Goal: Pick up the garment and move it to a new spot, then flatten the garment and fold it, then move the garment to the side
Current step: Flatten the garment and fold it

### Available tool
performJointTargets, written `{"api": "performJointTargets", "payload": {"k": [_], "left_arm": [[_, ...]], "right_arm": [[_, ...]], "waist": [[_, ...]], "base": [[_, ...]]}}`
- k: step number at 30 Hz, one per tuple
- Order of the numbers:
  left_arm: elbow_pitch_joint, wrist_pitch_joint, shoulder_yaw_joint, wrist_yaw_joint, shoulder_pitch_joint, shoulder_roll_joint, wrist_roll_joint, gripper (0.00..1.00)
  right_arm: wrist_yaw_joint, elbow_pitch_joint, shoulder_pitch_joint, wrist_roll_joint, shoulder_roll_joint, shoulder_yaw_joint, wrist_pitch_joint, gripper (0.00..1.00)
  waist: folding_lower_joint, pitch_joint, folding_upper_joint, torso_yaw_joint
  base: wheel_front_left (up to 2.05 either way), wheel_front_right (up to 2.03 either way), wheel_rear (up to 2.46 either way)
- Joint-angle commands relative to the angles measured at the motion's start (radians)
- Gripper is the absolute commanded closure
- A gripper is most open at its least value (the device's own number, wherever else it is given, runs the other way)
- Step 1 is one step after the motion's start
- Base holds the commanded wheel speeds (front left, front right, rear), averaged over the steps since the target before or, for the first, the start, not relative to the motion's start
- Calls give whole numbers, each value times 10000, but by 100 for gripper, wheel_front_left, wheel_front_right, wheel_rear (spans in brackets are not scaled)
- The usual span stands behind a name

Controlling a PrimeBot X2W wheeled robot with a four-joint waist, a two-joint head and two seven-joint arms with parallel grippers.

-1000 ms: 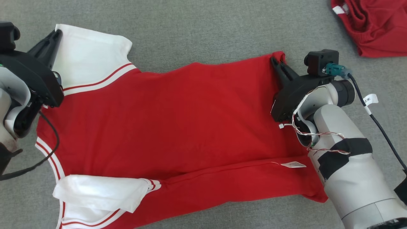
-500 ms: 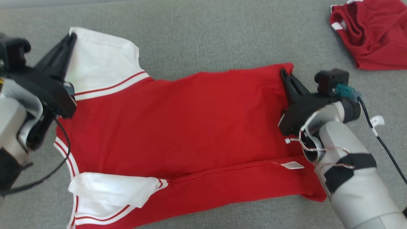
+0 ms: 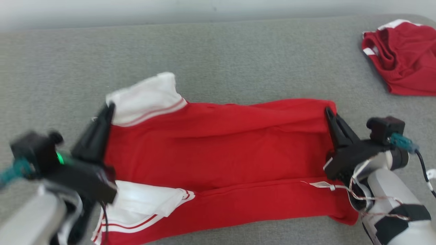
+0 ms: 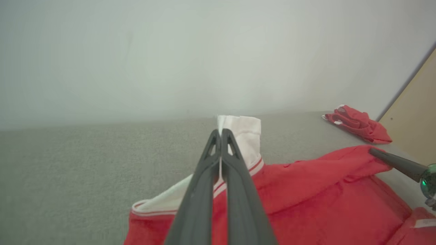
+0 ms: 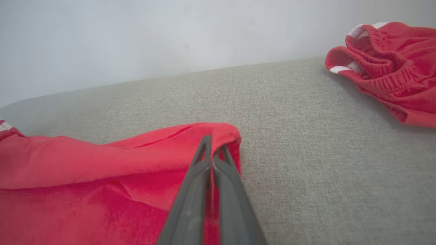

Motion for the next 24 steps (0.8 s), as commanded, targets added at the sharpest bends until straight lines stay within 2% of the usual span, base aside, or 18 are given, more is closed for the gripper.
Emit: {"api": "performJointTargets", "payload": {"k": [1, 5, 12, 19, 24], "left_arm": [[-615, -17, 355, 240, 905, -160, 496, 100], [-1442, -18, 853, 372, 2456, -654, 1184, 100], [-1674, -19, 1887, 139, 4061, -1737, 1716, 100], [-1216, -20, 2896, -284, 5713, -2830, 2439, 100], [-577, -20, 3039, -551, 6301, -3342, 2895, 100]], "right_arm": [[21, -281, 390, 183, -156, 26, -88, 100], [21, -949, 1184, 598, -438, -151, -282, 100], [21, -1896, 2432, 734, -762, -491, -246, 100], [21, -2639, 3760, 693, -879, -1025, 120, 100], [21, -2916, 4465, 555, -717, -1316, 364, 100]], "waist": [[1, -244, 0, 307], [1, -398, 0, 601], [1, -615, 0, 809], [1, -1011, 0, 808], [1, -1265, 0, 867]], "base": [[0, 0, 0], [0, 0, 0], [0, 0, 0], [0, 0, 0], [0, 0, 0]]}}
